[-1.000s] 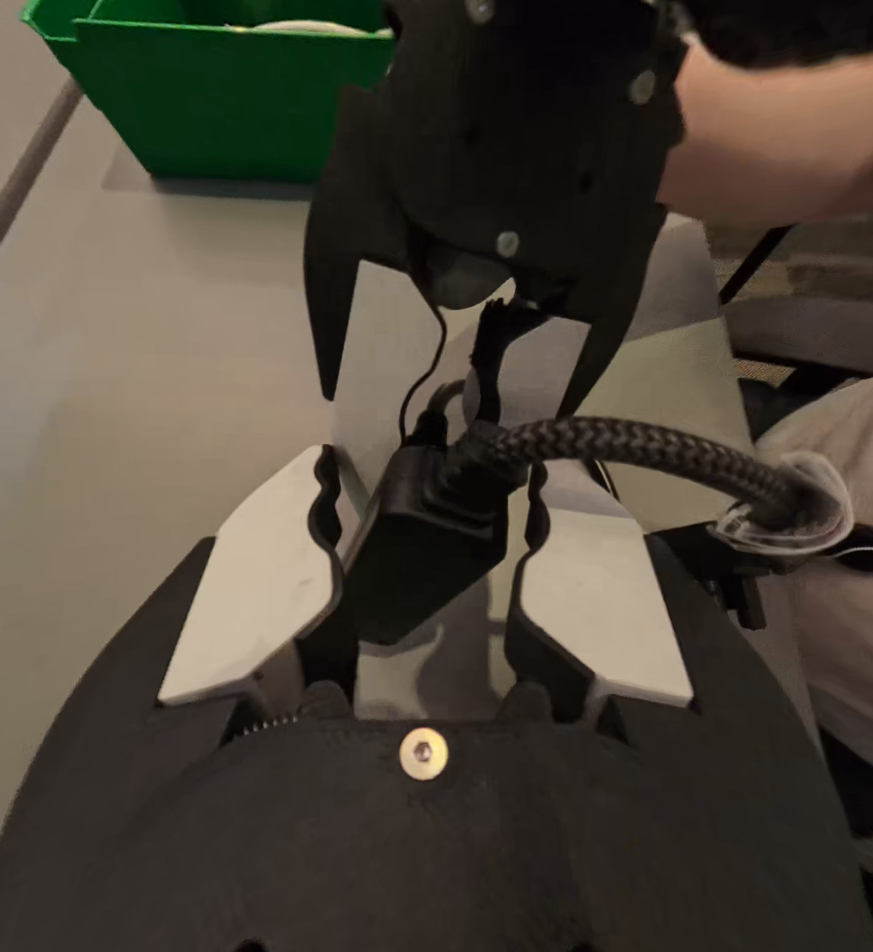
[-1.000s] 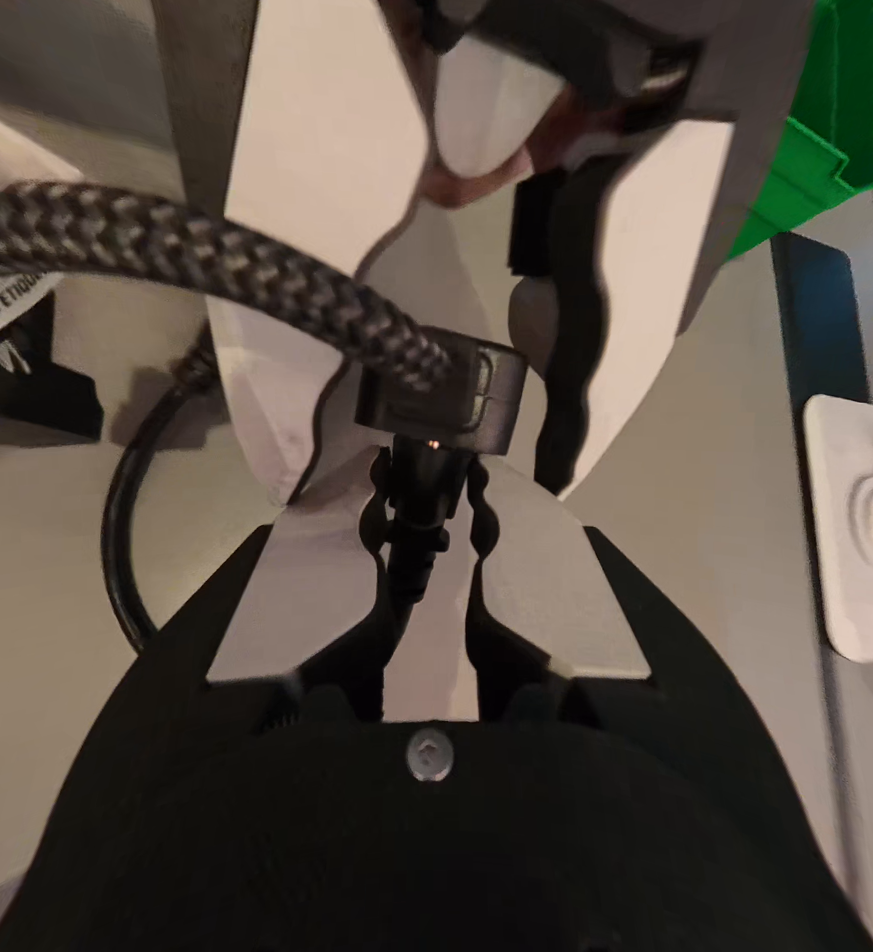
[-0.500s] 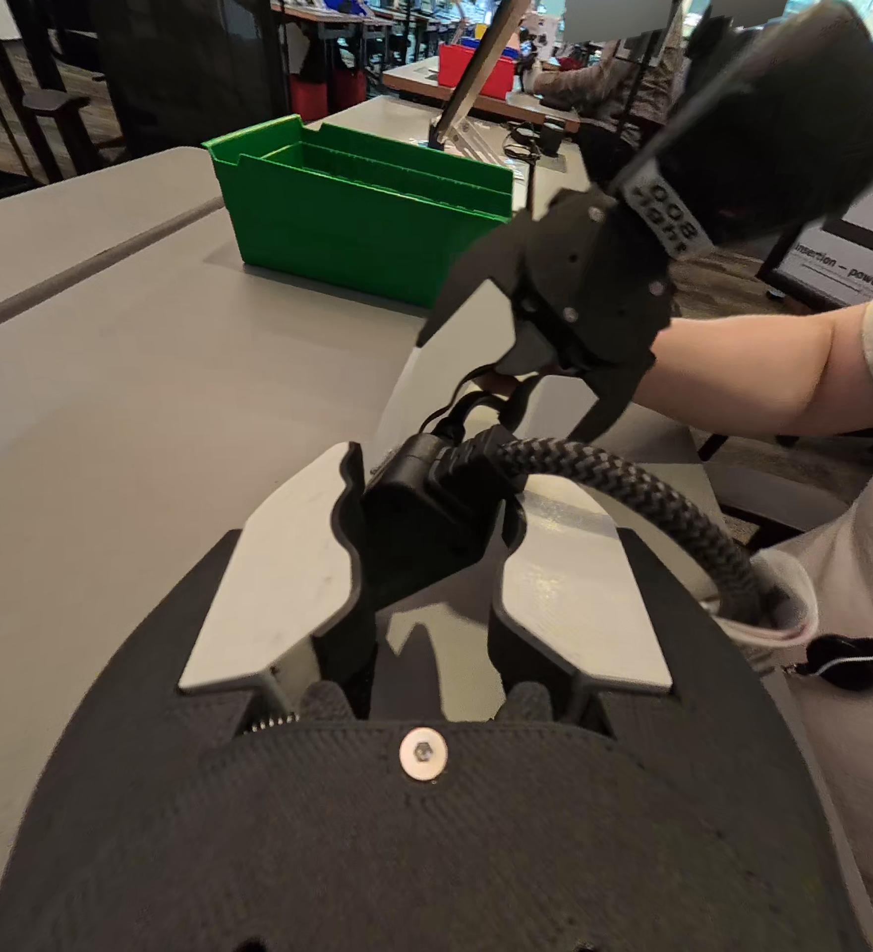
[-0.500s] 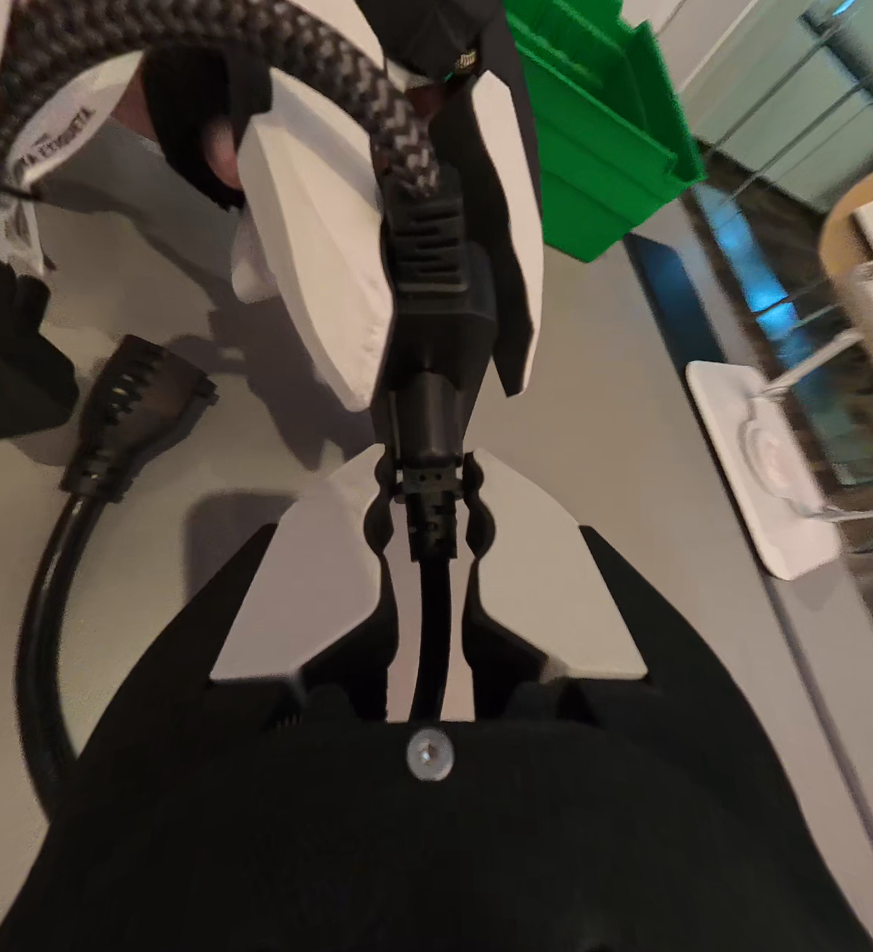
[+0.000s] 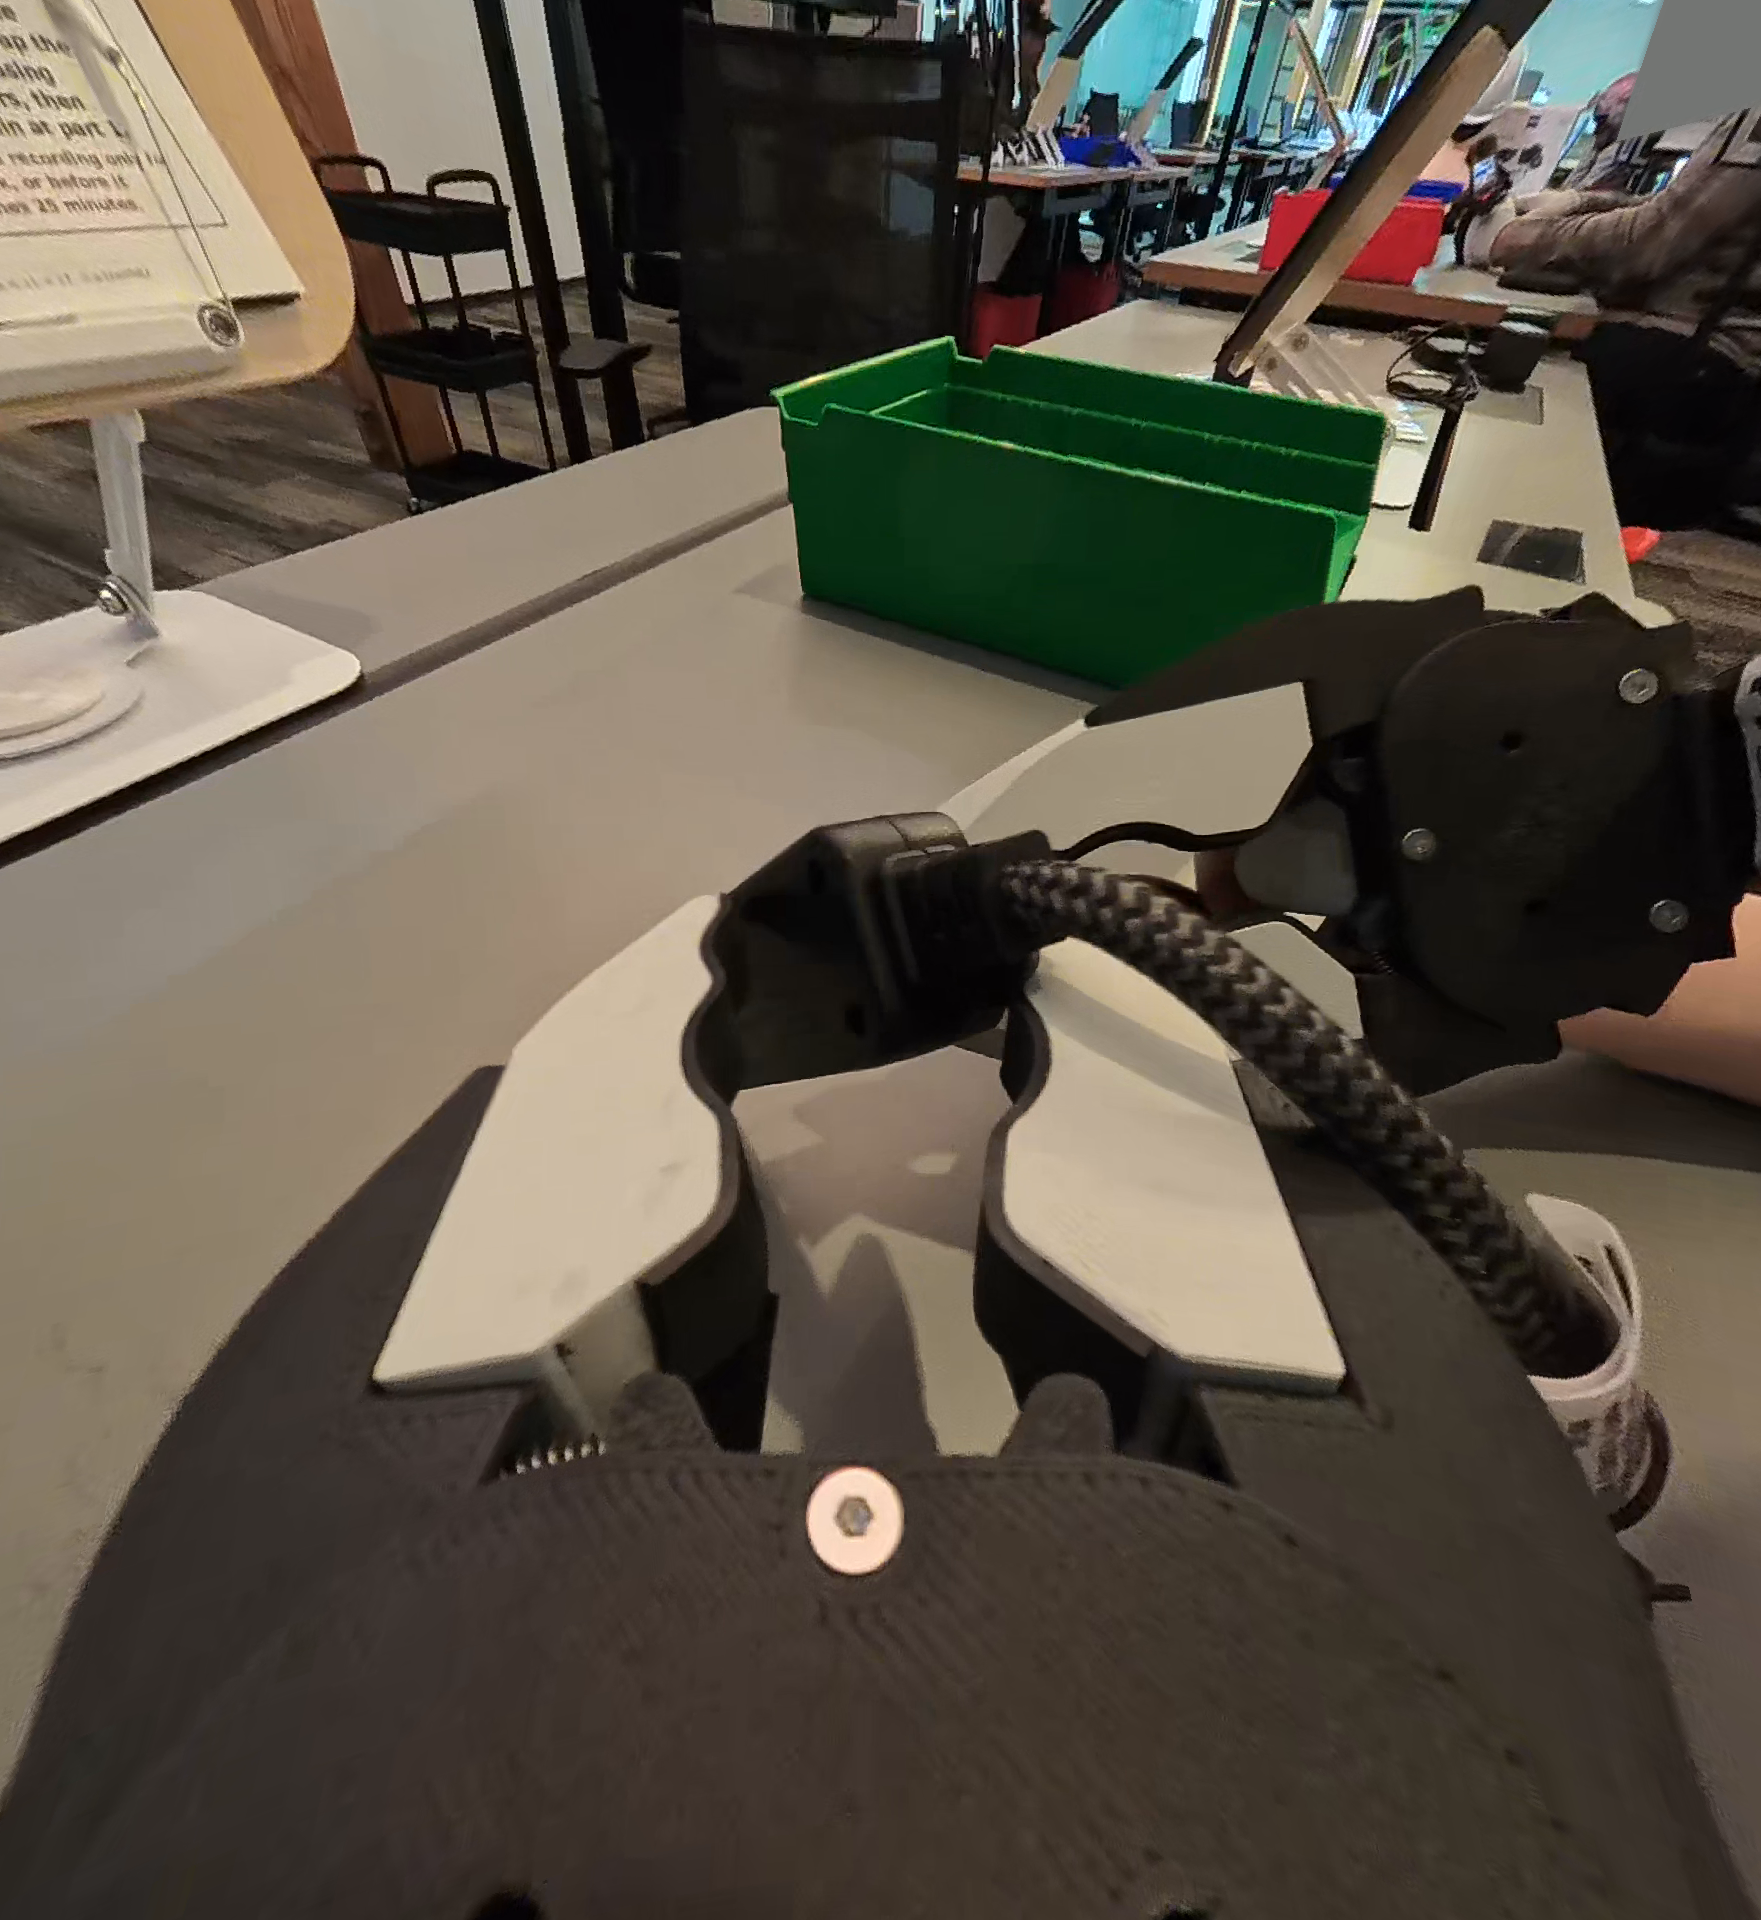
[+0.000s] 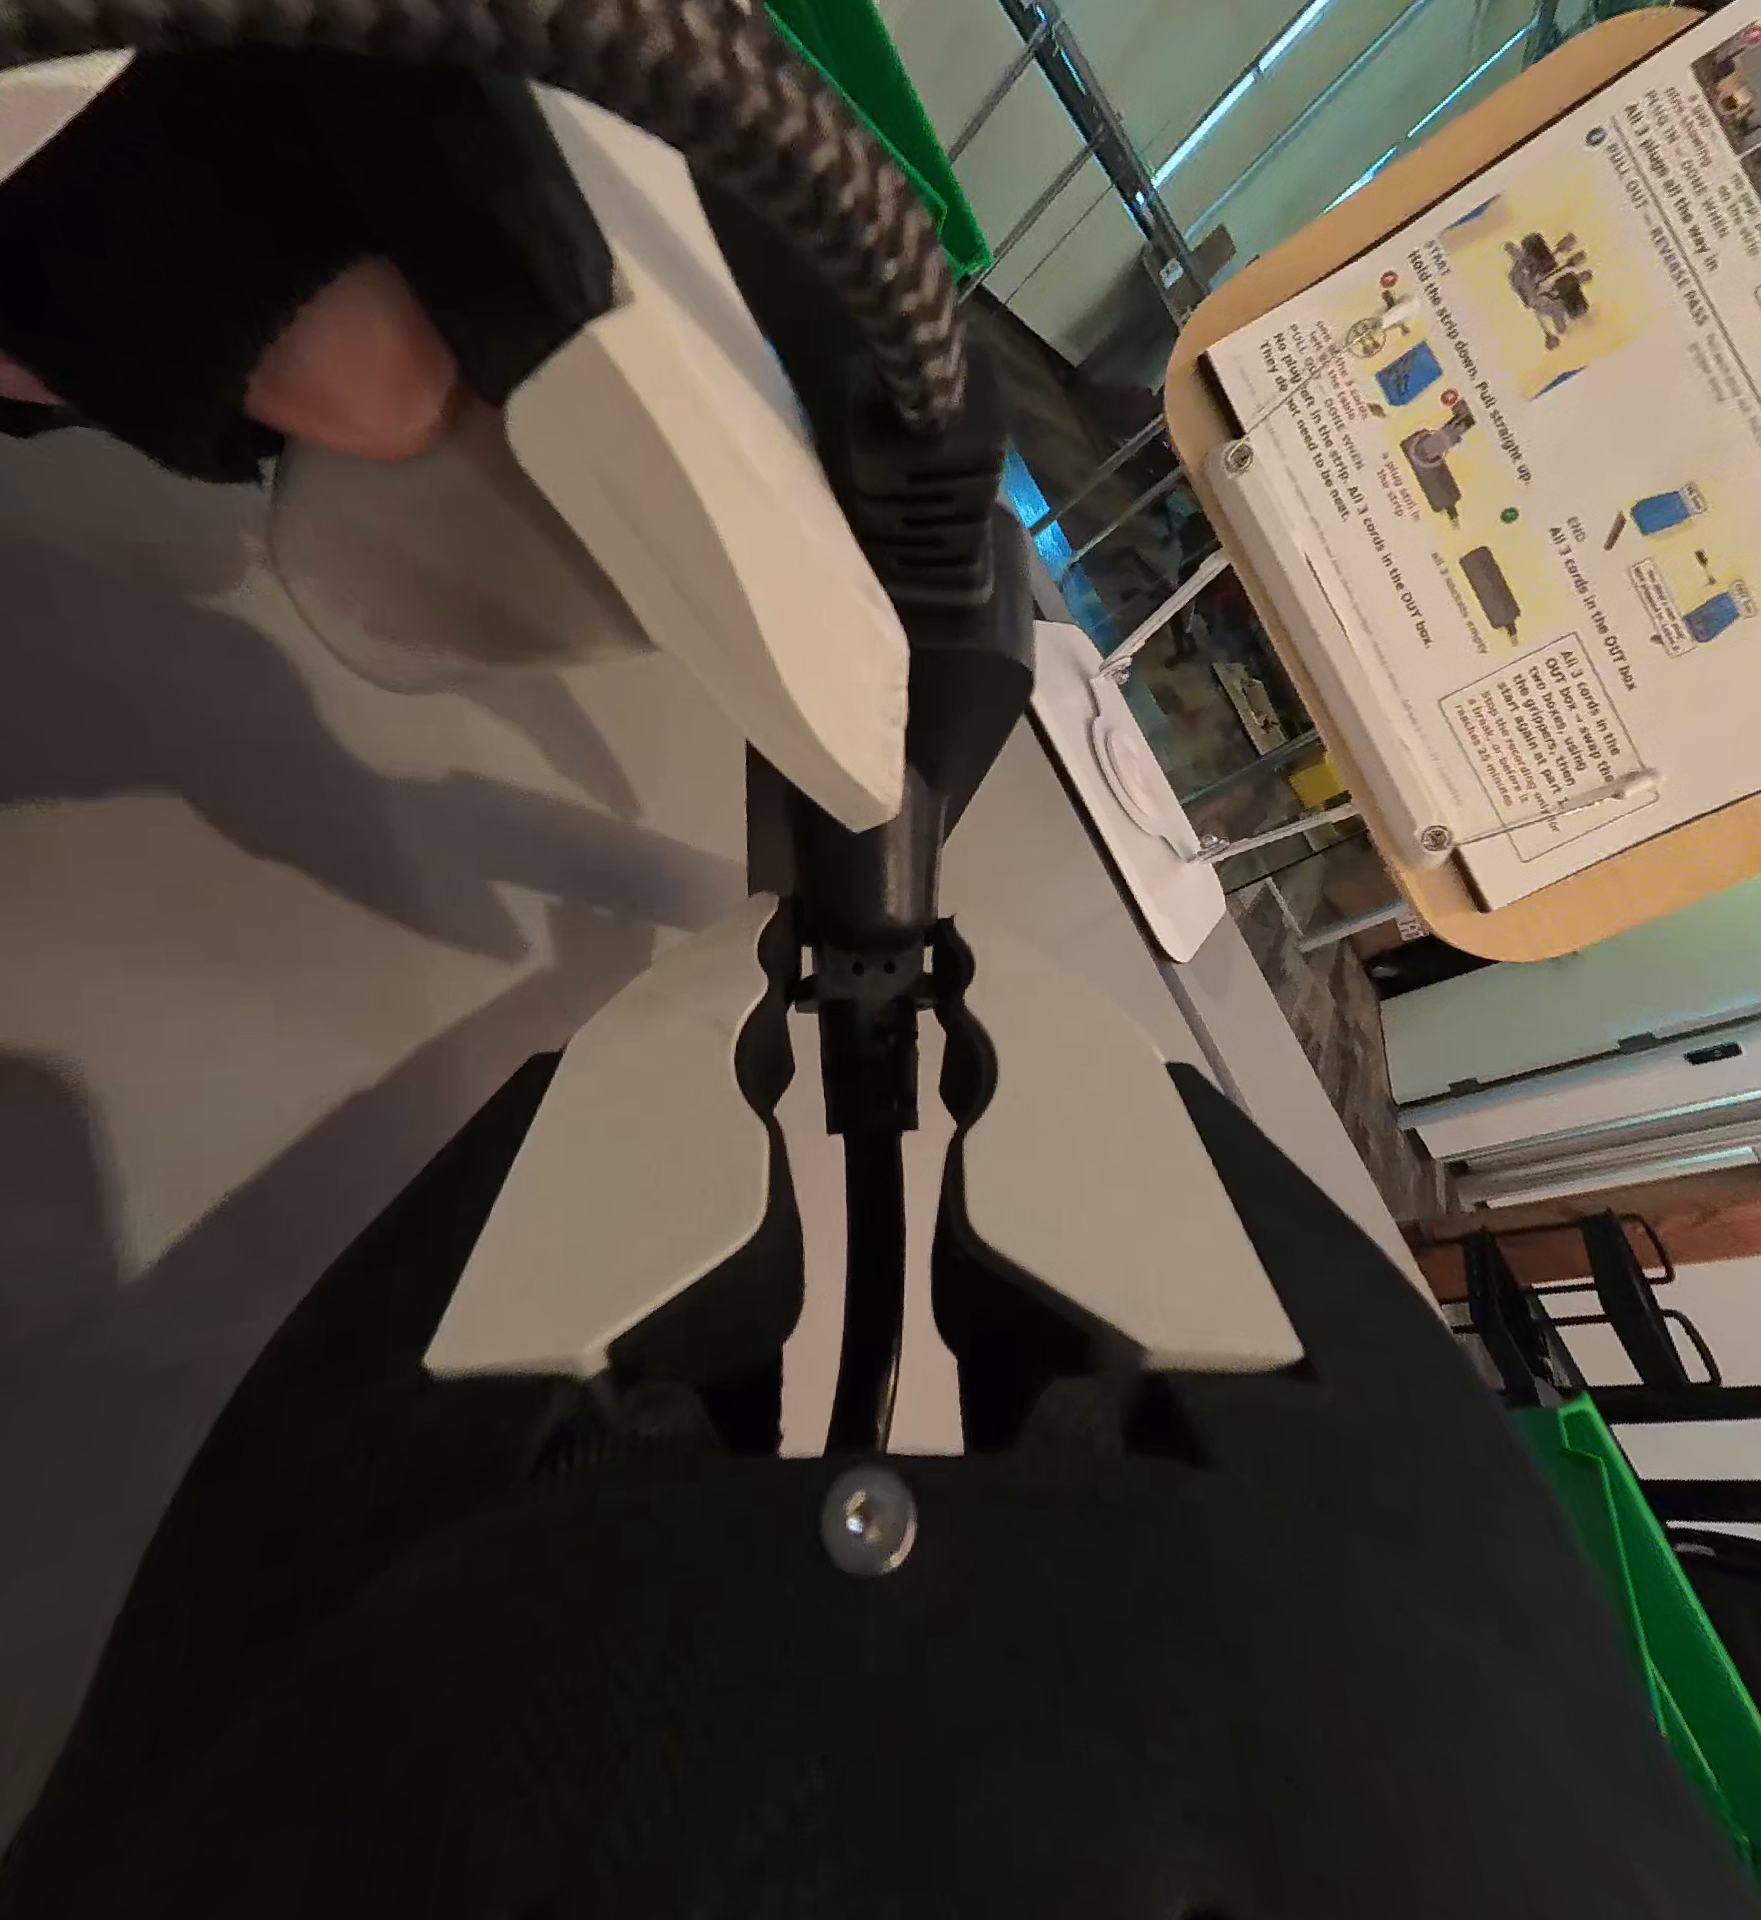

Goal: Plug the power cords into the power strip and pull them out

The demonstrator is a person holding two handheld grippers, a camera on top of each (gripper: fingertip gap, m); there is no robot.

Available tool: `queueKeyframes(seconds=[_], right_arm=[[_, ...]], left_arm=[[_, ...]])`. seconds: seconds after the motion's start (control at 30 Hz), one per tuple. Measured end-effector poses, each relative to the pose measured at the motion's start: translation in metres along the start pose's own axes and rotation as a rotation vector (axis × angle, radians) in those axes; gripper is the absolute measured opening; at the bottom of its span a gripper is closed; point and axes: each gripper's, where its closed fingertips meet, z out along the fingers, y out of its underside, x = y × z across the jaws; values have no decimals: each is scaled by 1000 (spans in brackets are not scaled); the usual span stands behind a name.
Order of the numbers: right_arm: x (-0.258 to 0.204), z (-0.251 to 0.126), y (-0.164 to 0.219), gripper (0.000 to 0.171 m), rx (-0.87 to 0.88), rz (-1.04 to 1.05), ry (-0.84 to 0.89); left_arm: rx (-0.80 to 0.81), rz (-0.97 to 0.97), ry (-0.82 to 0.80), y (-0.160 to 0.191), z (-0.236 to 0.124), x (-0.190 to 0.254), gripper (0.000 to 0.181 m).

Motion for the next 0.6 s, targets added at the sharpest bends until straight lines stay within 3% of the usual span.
queueKeyframes(seconds=[0.03, 0.3, 0.43, 0.5, 0.6], right_arm=[[-1, 0, 1, 26, 0, -2, -1], [-9, 2, 4, 26, -10, -44, 46], [-14, 5, 9, 27, -24, -59, 23], [-11, 6, 12, 27, -41, -105, 52], [-7, 7, 16, 26, -58, -159, 83]], left_arm=[[-5, 6, 0, 2, 0, 0, 45], [-79, 120, -45, 12, -2, 0, 43], [-129, -5, 51, 27, -2, -2, 48], [-232, -27, 106, 37, -12, -2, 43], [-251, -97, 37, 26, -36, -22, 46]])
